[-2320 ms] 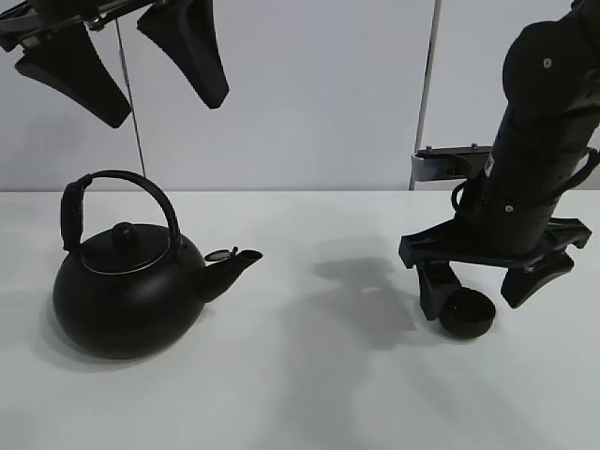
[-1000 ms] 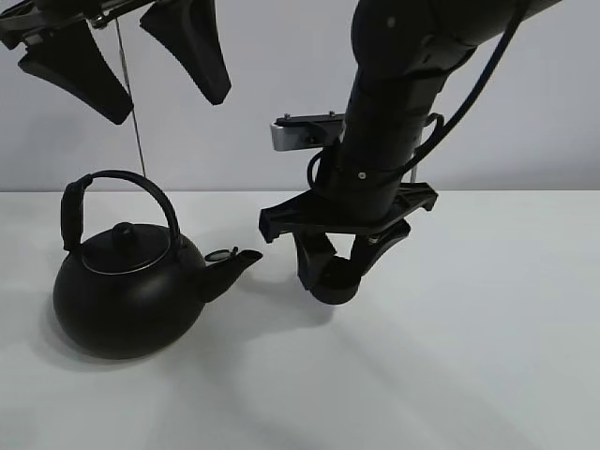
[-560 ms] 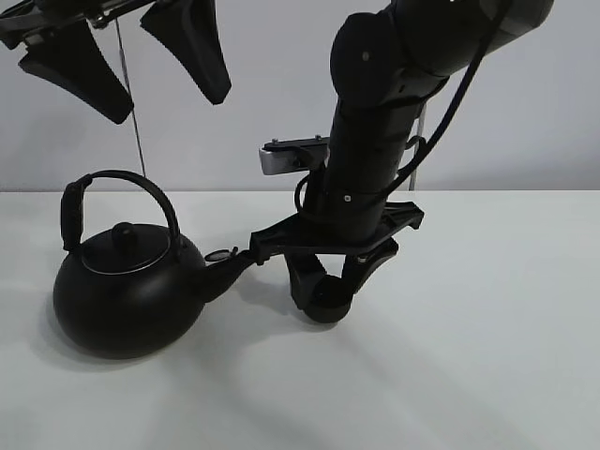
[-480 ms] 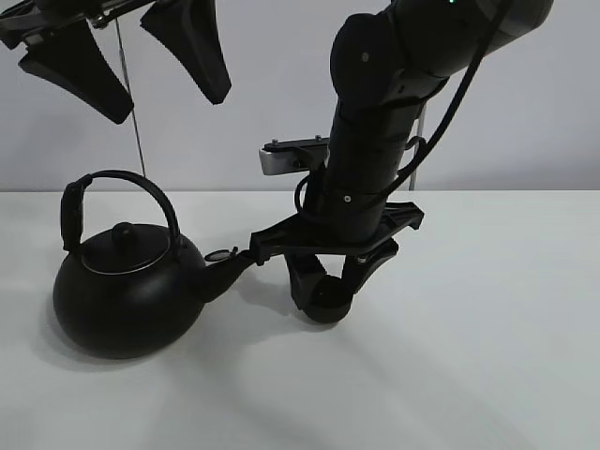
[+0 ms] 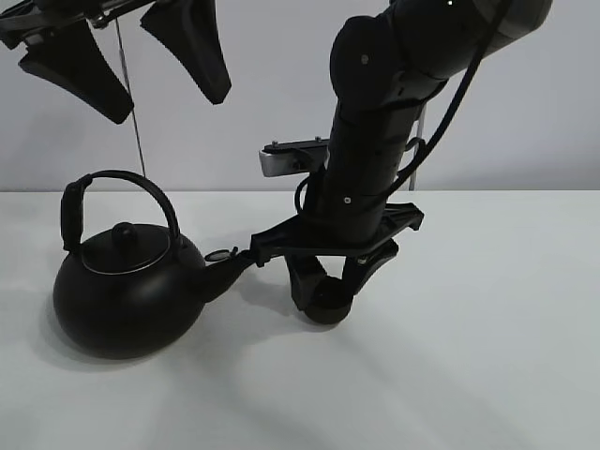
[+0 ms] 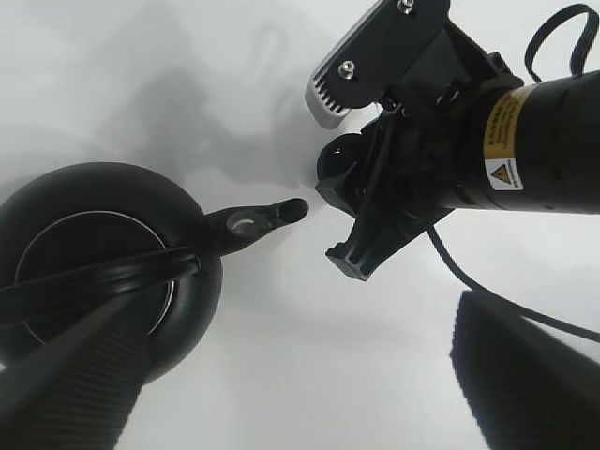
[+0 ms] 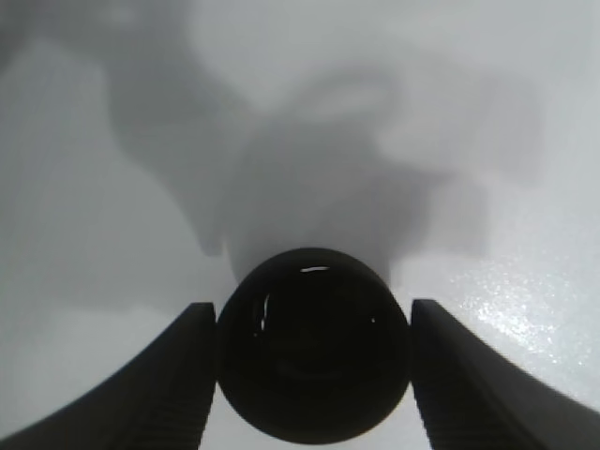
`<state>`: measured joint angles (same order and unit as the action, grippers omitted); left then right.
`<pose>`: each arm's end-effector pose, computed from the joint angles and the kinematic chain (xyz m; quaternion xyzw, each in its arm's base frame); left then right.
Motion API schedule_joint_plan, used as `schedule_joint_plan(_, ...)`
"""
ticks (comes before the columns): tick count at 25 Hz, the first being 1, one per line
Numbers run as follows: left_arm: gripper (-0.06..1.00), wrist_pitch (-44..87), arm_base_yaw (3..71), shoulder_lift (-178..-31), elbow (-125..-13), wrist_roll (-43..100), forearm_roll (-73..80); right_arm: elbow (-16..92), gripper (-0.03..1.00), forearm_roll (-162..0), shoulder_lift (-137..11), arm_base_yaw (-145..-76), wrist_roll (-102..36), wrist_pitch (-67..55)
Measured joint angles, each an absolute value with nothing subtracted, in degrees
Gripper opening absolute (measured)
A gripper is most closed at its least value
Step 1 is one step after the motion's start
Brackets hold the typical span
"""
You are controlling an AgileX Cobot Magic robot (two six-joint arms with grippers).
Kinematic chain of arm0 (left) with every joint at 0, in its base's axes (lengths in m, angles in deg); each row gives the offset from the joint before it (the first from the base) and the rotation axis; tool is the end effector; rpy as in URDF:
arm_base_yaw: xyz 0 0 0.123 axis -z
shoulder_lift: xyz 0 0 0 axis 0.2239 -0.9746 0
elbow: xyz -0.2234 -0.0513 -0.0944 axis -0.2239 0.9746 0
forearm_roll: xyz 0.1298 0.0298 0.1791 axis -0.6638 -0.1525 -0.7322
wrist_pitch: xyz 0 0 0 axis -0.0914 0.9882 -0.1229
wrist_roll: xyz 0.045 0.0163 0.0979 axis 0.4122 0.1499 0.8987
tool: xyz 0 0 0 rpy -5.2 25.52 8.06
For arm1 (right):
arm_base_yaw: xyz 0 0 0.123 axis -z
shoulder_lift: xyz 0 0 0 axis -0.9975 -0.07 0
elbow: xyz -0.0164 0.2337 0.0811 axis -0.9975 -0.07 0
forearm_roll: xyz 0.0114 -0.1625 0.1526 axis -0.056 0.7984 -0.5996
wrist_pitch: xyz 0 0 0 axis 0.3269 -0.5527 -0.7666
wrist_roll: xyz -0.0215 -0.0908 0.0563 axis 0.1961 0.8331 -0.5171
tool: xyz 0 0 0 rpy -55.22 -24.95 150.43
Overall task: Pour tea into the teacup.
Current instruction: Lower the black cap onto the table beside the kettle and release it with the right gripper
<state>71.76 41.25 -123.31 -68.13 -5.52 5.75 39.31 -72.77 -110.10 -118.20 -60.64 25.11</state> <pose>0.2707 -0.1739 0.2661 0.1846 0.9453 -0.1839 0.1962 0.3248 0.2039 0.1065 -0.2386 0.9616 0.0396 0.1296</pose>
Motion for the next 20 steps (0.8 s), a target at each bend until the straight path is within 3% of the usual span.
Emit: schedule_joint_plan(20, 0.63, 71.76, 41.25, -123.31, -68.13, -5.52, 5.75, 39.31, 0.4, -72.73, -110.1, -118.2, -60.85, 24.94)
